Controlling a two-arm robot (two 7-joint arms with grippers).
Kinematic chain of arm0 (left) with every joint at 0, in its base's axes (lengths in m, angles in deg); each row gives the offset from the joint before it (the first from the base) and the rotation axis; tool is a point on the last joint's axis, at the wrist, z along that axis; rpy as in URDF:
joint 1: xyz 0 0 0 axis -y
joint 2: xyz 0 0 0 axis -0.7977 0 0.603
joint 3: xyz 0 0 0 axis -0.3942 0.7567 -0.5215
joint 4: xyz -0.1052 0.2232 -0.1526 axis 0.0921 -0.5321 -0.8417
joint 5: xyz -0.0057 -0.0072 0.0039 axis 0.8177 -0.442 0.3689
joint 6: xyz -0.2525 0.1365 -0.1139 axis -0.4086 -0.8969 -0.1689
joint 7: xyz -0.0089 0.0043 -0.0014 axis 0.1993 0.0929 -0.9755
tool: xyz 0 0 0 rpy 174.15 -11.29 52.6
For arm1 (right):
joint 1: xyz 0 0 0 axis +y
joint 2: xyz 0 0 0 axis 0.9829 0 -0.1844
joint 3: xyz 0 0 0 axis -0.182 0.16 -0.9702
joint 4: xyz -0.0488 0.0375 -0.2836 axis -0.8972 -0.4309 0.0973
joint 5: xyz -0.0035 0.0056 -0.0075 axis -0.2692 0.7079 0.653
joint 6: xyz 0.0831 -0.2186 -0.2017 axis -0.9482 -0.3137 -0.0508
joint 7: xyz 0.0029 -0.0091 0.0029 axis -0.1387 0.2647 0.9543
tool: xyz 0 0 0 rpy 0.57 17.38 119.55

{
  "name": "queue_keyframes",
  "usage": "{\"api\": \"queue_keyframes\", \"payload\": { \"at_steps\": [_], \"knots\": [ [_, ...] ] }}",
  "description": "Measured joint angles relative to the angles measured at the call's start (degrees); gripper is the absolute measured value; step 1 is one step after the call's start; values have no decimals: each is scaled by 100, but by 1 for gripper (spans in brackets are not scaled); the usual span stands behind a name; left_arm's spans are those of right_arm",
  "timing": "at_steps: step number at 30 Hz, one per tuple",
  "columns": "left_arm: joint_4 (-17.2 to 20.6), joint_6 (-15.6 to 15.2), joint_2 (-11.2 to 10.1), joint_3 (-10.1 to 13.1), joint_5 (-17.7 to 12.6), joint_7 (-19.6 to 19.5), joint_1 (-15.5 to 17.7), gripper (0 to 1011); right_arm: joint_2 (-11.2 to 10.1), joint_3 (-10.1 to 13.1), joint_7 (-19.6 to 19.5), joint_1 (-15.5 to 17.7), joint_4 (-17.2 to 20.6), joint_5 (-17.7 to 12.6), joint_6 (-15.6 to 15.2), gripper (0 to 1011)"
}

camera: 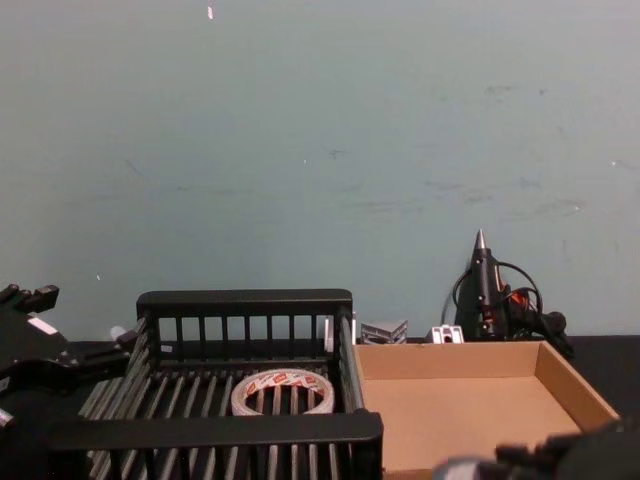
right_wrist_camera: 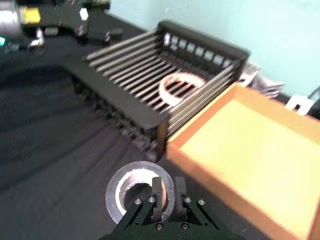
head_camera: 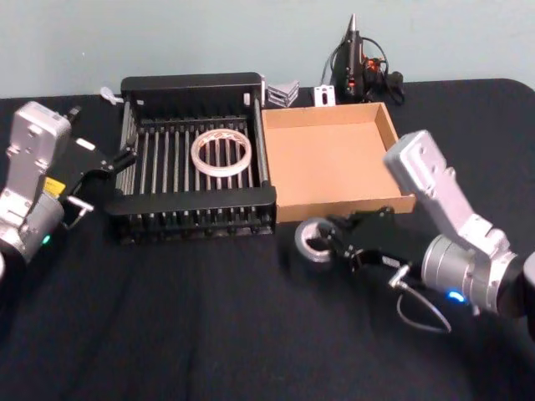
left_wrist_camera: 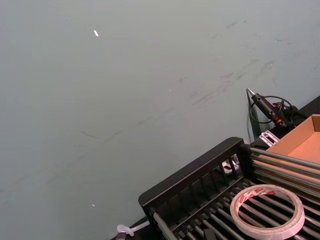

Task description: Pick up the white tape and place it into the black box , Pick up the silver tape and place it into the brown box.

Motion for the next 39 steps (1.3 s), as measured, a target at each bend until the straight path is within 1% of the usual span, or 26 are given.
{"api": "queue_keyframes", "payload": {
  "at_steps": [4,7,14,16,19,21,22,24,25,27,28,30,31,33,34,39],
  "knots": [
    [0,0,0,0,0,0,0,1001,43,133,-126,-70,22,-112,38,158],
    [0,0,0,0,0,0,0,1001,121,199,-233,-207,-72,-175,38,158],
    [0,0,0,0,0,0,0,1001,396,228,-534,-702,-556,-132,36,158],
    [0,0,0,0,0,0,0,1001,467,225,-597,-823,-679,-86,41,158],
    [0,0,0,0,0,0,0,1001,654,194,-727,-1131,-995,35,80,158],
    [0,0,0,0,0,0,0,1001,741,181,-779,-1259,-1143,84,86,158],
    [0,0,0,0,0,0,0,1001,844,169,-834,-1404,-1315,137,89,158],
    [0,0,0,0,0,0,0,1001,952,159,-898,-1550,-1507,191,88,158],
    [0,0,0,0,0,0,0,1001,1073,151,-968,-1704,-1729,243,75,158],
    [0,0,0,0,0,0,0,1001,1183,144,-1035,-1846,-1946,294,58,158],
    [0,0,0,1,0,0,0,1001,1299,136,-1113,-1999,-2188,353,47,158],
    [0,0,0,0,0,0,0,1001,1404,126,-1193,-2136,-2435,415,43,158],
    [0,0,0,0,0,0,0,1001,1507,122,-1261,-2279,-2686,472,43,158],
    [0,0,0,0,0,0,0,1001,1611,118,-1323,-2409,-2940,519,45,158],
    [0,0,0,0,0,0,0,1001,1690,117,-1366,-2509,-3134,557,47,158],
    [0,0,0,0,0,0,0,1001,1886,116,-1465,-2752,-3684,672,48,158]
  ]
}}
